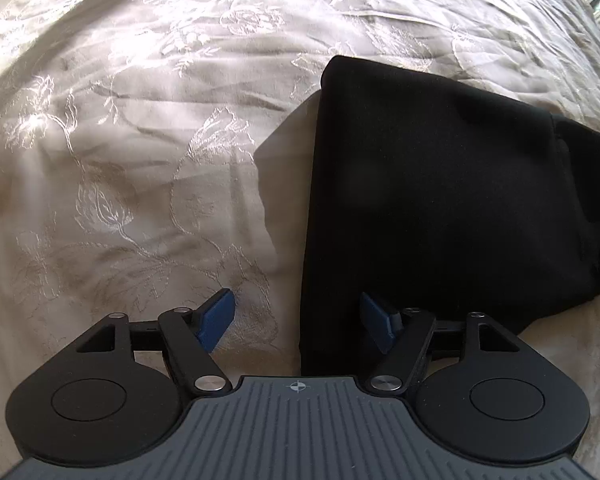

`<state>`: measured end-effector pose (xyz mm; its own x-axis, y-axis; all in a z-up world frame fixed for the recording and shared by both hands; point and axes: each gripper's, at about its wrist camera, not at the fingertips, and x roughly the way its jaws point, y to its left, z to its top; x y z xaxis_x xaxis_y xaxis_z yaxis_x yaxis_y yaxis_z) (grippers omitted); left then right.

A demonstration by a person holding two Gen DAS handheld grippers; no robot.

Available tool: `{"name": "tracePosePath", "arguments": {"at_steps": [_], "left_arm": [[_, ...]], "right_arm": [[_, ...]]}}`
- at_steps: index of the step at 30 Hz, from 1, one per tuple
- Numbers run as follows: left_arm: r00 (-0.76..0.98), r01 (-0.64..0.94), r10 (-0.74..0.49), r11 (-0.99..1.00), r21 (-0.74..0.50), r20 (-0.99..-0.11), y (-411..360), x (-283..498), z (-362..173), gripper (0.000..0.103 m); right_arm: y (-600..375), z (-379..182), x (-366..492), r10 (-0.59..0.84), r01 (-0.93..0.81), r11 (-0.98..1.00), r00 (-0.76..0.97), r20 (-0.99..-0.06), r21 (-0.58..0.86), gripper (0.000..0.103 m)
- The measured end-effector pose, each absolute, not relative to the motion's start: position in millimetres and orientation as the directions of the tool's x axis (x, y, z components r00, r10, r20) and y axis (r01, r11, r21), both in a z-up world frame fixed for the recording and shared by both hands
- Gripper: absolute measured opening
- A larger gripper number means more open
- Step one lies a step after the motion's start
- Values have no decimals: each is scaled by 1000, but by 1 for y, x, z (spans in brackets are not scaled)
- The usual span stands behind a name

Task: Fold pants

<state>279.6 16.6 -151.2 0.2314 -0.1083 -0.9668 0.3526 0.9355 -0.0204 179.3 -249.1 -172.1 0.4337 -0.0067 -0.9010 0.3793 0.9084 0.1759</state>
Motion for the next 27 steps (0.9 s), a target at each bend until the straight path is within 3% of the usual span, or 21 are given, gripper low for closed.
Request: {"name": "tracePosePath", "arguments": {"at_steps": [3, 5, 10, 19, 27], "left_arm": [[309, 379, -136, 925, -9, -941, 11, 284, -123, 67], [340, 392, -173, 920, -28, -924, 5, 292, -109, 67], [359, 405, -174, 914, -15, -917, -23, 319, -109, 67], [273, 356, -55, 933, 48, -960, -45, 352, -156, 69], [241, 347, -50, 937, 38, -969, -44, 357, -166, 71]], "right_arm": [[-251, -165, 180, -2, 385, 903, 447, -895, 190, 10], [-249, -152, 181, -15, 377, 905, 491, -871, 197, 21], [-250, -137, 206, -41, 341, 922, 553, -832, 181, 30], [-270, -168, 245, -163, 396, 918, 444, -881, 30, 33], [-274, -180, 244, -148, 403, 914, 428, -892, 42, 38]]}}
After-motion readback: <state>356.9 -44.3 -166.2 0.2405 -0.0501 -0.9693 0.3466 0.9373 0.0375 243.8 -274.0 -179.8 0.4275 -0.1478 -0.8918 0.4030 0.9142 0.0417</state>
